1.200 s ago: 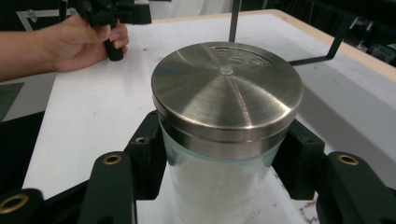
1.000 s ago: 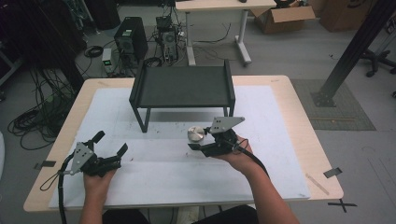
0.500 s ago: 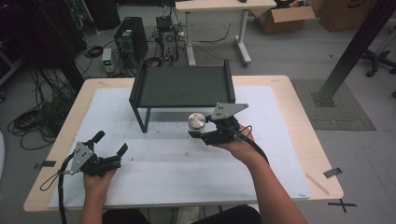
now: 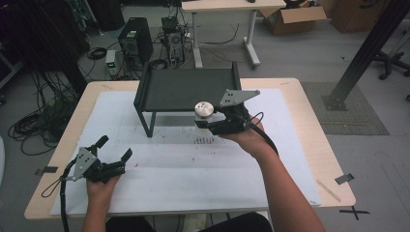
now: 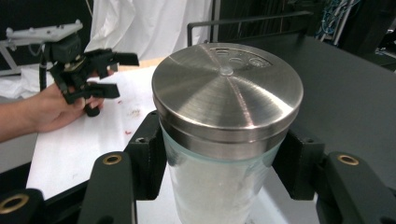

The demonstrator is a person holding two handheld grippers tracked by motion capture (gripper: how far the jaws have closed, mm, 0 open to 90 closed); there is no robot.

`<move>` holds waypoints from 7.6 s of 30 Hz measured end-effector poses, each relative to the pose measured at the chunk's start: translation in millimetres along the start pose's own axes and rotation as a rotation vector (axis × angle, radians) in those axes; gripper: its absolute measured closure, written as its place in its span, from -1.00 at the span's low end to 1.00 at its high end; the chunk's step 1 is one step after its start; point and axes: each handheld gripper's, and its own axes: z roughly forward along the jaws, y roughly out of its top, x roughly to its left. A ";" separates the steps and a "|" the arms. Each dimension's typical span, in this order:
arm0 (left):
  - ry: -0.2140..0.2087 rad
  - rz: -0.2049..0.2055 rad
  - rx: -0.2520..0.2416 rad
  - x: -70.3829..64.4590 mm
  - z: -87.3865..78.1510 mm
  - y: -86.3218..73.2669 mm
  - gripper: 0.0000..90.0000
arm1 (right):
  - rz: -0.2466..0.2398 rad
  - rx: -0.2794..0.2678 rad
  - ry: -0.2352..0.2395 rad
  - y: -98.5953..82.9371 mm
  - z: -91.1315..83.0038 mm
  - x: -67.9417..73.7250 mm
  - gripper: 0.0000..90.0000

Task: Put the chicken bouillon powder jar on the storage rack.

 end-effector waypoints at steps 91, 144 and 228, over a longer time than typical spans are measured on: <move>-0.010 0.007 -0.003 -0.2 -0.2 -0.1 -0.99 | 0.129 0.057 -0.228 43.8 42.6 -64.0 -0.05; -0.011 0.012 -0.002 -0.8 -0.1 0.0 -0.99 | 0.106 -0.044 -0.242 24.5 -19.7 -23.9 -0.78; -0.014 0.011 -0.004 -0.7 -0.2 -0.1 -0.99 | 0.180 -0.197 -0.197 -137.3 -15.5 13.4 -1.00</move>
